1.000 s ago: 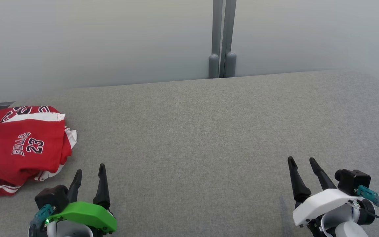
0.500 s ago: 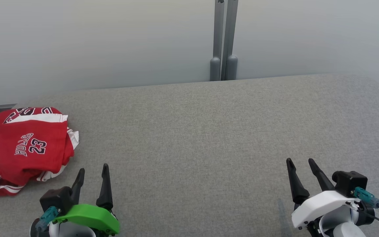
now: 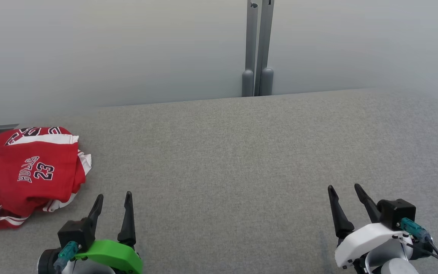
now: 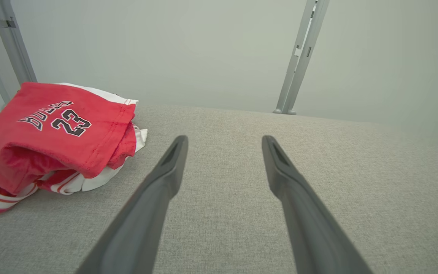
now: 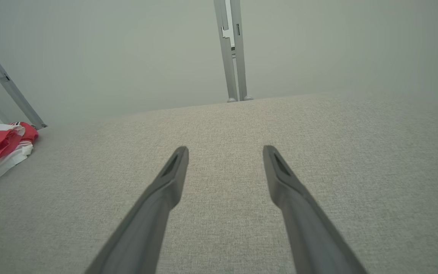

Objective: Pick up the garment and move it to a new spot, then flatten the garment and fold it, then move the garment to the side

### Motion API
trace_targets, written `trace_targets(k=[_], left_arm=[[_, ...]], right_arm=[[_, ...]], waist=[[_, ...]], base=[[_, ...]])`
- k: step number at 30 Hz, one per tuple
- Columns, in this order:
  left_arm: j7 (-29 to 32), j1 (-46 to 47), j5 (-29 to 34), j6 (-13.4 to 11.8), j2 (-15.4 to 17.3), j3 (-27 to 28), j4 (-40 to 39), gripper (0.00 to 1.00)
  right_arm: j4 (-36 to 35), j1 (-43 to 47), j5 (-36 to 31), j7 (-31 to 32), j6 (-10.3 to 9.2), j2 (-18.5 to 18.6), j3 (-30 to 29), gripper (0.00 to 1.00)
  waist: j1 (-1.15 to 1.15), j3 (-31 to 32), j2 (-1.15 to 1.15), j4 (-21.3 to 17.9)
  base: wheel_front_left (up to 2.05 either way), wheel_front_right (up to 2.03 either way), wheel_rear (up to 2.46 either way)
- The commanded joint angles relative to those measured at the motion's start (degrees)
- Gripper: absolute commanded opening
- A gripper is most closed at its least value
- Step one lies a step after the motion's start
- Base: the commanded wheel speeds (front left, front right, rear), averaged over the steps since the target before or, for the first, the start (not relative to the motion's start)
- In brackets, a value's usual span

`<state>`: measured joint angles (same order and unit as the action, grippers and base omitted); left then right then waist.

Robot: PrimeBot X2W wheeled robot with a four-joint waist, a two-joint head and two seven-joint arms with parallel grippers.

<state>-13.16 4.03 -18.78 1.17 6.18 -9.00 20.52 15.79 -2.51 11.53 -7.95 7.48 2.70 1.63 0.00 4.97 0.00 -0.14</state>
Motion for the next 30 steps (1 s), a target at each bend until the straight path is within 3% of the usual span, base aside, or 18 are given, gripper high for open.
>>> trace_targets(k=[1, 13, 30], left_arm=[[-0.60, -0.26, 0.95, -0.29, 0.41, -0.09, 0.06, 1.00], [-2.20, -0.30, 4.23, -0.66, 0.78, -1.37, 1.00, 1.00], [-1.87, -0.25, 1.93, -0.86, 0.89, -1.31, 1.67, 1.00]], right_arm=[[0.08, -0.14, -1.25, -0.51, 0.02, 0.26, 0.21, 1.00], [1.18, -0.46, -4.59, -1.39, 0.02, 0.31, 0.60, 1.00], [1.39, -0.12, -3.71, -1.66, 0.02, 0.29, 0.72, 1.00]], waist=[[0.00, 0.05, 0.00, 0.01], [0.00, 0.59, 0.00, 0.20], [0.00, 0.54, 0.00, 0.20]], base=[[0.00, 0.00, 0.00], [0.00, 0.00, 0.00], [0.00, 0.00, 0.00]])
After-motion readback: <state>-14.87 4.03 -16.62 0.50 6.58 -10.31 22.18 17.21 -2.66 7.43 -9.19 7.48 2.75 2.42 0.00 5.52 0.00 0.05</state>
